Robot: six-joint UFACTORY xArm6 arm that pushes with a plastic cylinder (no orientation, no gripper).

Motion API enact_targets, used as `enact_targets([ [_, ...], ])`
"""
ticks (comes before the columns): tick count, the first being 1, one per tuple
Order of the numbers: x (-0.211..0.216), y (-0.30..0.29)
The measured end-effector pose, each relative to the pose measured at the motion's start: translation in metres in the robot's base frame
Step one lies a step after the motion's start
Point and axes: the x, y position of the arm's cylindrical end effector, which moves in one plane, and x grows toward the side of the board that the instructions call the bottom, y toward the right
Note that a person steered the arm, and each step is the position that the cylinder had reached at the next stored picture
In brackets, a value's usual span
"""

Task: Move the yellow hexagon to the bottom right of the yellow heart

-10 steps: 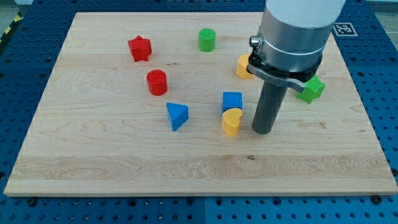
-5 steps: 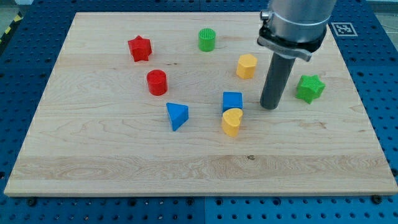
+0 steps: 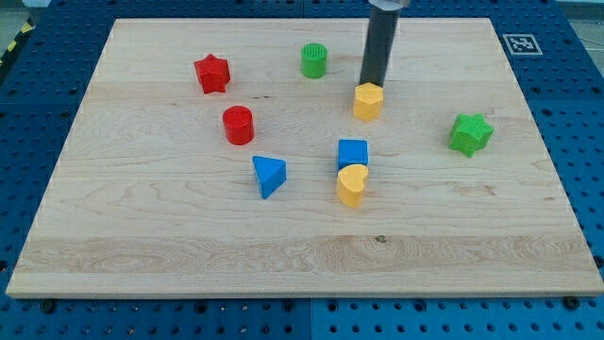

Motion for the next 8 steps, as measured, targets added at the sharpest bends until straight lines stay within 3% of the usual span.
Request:
enact_targets([
  [8, 0.052, 0.014],
])
